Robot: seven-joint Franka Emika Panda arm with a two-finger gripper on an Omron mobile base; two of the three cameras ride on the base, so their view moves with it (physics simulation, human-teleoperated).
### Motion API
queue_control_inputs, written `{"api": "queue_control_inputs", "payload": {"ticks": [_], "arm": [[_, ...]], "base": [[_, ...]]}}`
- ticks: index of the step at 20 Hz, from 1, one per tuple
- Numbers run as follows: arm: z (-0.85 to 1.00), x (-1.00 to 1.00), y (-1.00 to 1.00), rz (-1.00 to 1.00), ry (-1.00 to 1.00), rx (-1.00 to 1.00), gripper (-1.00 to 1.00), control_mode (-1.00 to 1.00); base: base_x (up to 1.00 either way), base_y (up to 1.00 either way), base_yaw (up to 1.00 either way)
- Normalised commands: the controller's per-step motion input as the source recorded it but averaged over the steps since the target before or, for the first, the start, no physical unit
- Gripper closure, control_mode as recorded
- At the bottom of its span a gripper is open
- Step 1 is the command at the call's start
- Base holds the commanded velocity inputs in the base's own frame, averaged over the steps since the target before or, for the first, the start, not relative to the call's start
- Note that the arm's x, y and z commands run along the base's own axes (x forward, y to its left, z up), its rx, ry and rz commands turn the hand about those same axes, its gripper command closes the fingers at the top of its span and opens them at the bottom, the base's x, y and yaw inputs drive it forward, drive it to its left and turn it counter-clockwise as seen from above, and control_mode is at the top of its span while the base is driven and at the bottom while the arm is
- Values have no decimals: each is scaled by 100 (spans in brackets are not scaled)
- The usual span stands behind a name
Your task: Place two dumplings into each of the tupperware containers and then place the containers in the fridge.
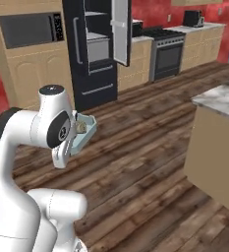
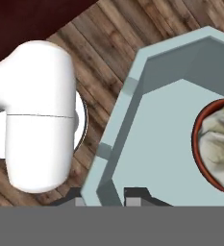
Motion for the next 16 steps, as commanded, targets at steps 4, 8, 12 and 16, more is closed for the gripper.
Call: {"api": "queue_control_inputs", "payload": {"ticks": [4, 8, 12, 16], "arm": [[0, 0, 0, 0, 0, 0, 100, 100], [0, 0, 0, 0, 0, 0, 100, 100], [0, 0, 0, 0, 0, 0, 100, 100], [0, 0, 0, 0, 0, 0, 100, 100]], "base": [[100, 100, -36], [100, 100, -31], [100, 98, -33], [100, 96, -32]]}}
